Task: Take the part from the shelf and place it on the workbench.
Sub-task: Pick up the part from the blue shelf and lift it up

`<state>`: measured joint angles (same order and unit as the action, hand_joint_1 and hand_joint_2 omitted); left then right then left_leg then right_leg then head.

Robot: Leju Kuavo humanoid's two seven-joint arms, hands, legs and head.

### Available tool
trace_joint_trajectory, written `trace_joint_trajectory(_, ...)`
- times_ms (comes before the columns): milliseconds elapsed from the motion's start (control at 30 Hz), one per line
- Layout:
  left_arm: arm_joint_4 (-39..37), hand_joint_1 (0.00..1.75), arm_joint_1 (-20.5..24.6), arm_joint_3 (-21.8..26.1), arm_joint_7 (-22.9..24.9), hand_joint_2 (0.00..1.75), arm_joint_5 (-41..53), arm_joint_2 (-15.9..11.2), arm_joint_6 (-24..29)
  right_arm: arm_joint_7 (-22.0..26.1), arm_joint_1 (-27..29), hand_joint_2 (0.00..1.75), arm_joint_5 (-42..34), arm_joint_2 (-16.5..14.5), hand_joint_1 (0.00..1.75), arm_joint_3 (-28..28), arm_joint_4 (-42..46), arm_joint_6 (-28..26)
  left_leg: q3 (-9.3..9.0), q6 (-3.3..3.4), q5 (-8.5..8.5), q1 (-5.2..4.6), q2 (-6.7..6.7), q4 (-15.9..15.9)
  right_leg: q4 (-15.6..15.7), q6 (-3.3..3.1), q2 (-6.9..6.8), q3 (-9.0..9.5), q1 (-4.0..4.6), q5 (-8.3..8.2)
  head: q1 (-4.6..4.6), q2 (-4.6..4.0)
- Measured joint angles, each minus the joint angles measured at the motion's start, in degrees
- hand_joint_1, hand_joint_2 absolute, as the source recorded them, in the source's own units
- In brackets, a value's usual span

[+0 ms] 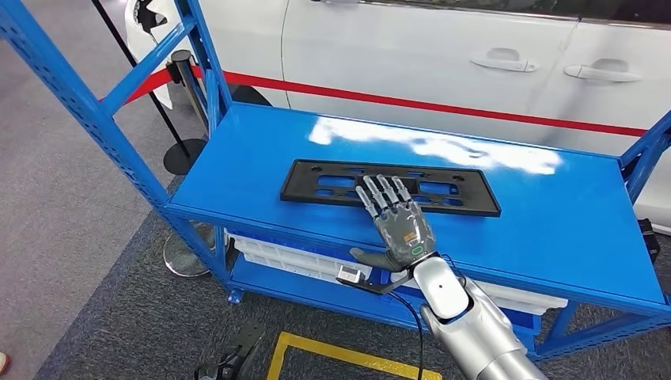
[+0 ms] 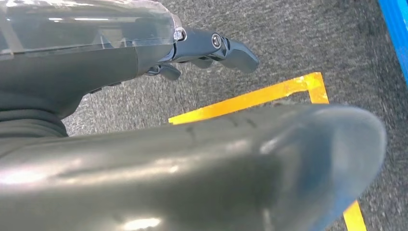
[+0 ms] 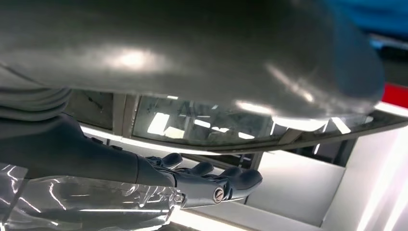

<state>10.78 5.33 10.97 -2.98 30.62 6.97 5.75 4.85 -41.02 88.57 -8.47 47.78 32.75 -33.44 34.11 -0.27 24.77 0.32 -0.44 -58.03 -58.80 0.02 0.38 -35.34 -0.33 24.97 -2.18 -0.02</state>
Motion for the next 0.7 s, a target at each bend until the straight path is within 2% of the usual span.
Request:
trace_joint_trajectory(67, 0.0, 0.0, 0.0, 0.0, 0.2, 0.0, 0.2, 0.0, -0.1, -0.1, -0.4, 0.0, 0.4, -0.7, 0.0, 0.6, -1.0, 0.2, 0.19, -0.74, 0.56, 0.22, 0.06, -0.5, 0.3, -0.72, -0.01, 0.15, -0.12, -0.22, 0.0, 0.0)
trace_joint_trajectory(100, 0.0, 0.0, 0.1, 0.0, 0.3, 0.0, 0.3, 0.0, -0.1, -0.1, -0.7, 0.0, 0.4, -1.2, 0.0, 0.9, -1.4, 0.3, 0.77, -1.09, 1.55, 0.3, 0.09, -1.9, 0.5, -1.07, -0.03, 0.23, -0.24, -0.34, -0.02, 0.0)
trace_joint_trajectory(133, 0.0, 0.0, 0.2, 0.0, 0.3, 0.0, 0.4, 0.0, -0.2, -0.1, -0.9, 0.0, 0.5, -1.6, 0.0, 1.2, -1.8, 0.6, 1.97, -1.4, 3.16, 0.39, 0.11, -4.7, 0.7, -1.33, -0.07, 0.3, -0.33, -0.4, -0.03, 0.0)
trace_joint_trajectory(200, 0.0, 0.0, 0.2, 0.0, 0.5, 0.0, 0.6, 0.0, -0.3, -0.2, -1.2, 0.0, 0.5, -2.4, 0.0, 1.6, -2.7, 1.1, 5.48, -1.89, 6.79, 0.46, 0.12, -12.4, 0.6, -1.57, -0.17, 0.3, -0.3, -0.35, -0.07, 0.0)
trace_joint_trajectory(233, 0.0, 0.0, 0.2, 0.0, 0.6, 0.0, 0.7, 0.1, -0.3, -0.2, -1.3, 0.0, 0.5, -2.7, 0.0, 1.7, -3.2, 1.5, 6.95, -2.04, 7.77, 0.49, 0.12, -15.5, 0.6, -1.61, -0.21, 0.31, -0.28, -0.32, -0.06, 0.0)
trace_joint_trajectory(267, 0.0, 0.0, 0.2, 0.0, 0.7, 0.0, 0.7, 0.1, -0.4, -0.2, -1.4, 0.0, 0.5, -3.0, 0.0, 1.8, -3.6, 1.9, 7.45, -2.1, 7.55, 0.5, 0.13, -16.4, 0.5, -1.62, -0.23, 0.31, -0.27, -0.29, -0.07, 0.0)
trace_joint_trajectory(300, 0.0, 0.0, 0.3, 0.0, 0.8, 0.0, 0.8, 0.1, -0.4, -0.2, -1.5, 0.0, 0.5, -3.3, 0.0, 1.9, -4.0, 2.4, 6.83, -2.09, 6.25, 0.52, 0.14, -15.1, 0.5, -1.6, -0.19, 0.33, -0.27, -0.26, -0.07, 0.0)
trace_joint_trajectory(367, 0.0, 0.0, 0.5, 0.0, 1.0, 0.0, 0.9, 0.1, -0.4, -0.2, -2.1, 0.0, 0.5, -4.1, 0.0, 2.1, -4.7, 3.5, 3.04, -1.78, 2.29, 0.52, 0.22, -7.3, 0.3, -1.44, -0.06, 0.4, -0.27, -0.13, -0.07, 0.0)
trace_joint_trajectory(400, 0.0, 0.0, 0.6, 0.0, 1.1, 0.0, 0.9, 0.1, -0.4, -0.2, -2.5, 0.0, 0.5, -4.5, 0.0, 2.1, -5.1, 4.1, 1.22, -1.49, 1.0, 0.42, 0.25, -3.5, 0.2, -1.26, 0.0, 0.36, -0.17, -0.08, -0.06, 0.0)
trace_joint_trajectory(433, 0.0, 0.0, 0.8, 0.0, 1.2, 0.0, 0.9, 0.1, -0.4, -0.3, -2.9, 0.0, 0.5, -4.9, 0.0, 2.2, -5.5, 4.6, 0.05, -1.14, 0.35, 0.31, 0.25, -1.1, 0.2, -1.01, 0.01, 0.31, -0.07, -0.08, -0.06, 0.0)
trace_joint_trajectory(533, 0.0, 0.0, 1.0, 0.0, 1.6, 0.0, 1.0, 0.2, -0.5, -0.8, -3.5, 0.0, 0.6, -5.9, 0.0, 2.6, -6.7, 6.0, -0.4, -0.13, 0.15, 0.18, 0.12, 0.1, 0.4, -0.12, -0.05, 0.25, 0.13, -0.21, -0.07, 0.0)
trace_joint_trajectory(600, 0.0, 0.0, 1.1, 0.0, 1.8, 0.0, 1.0, 0.3, -0.6, -1.1, -3.9, 0.0, 0.6, -6.4, 0.0, 2.8, -7.5, 6.9, -0.55, 0.62, -0.22, 0.43, 0.15, 0.6, -1.0, 0.43, -0.09, -0.28, 0.14, 0.95, -0.05, 0.0)
trace_joint_trajectory(633, 0.0, 0.0, 1.2, 0.0, 1.9, 0.0, 1.0, 0.4, -0.6, -1.3, -4.1, 0.0, 0.6, -6.7, 0.0, 2.9, -7.8, 7.3, -0.63, 0.94, -0.4, 0.56, 0.18, 0.9, -3.2, 0.65, -0.09, -1.24, 0.13, 2.36, -0.05, 0.0)
trace_joint_trajectory(700, 0.0, 0.0, 1.3, 0.0, 2.1, 0.0, 1.1, 0.5, -0.7, -1.7, -4.3, 0.0, 0.6, -6.9, 0.0, 3.0, -8.6, 8.1, -0.58, 1.22, -0.46, 0.49, 0.21, 0.9, -10.5, 0.9, -0.09, -4.63, 0.03, 6.04, -0.05, 0.0)
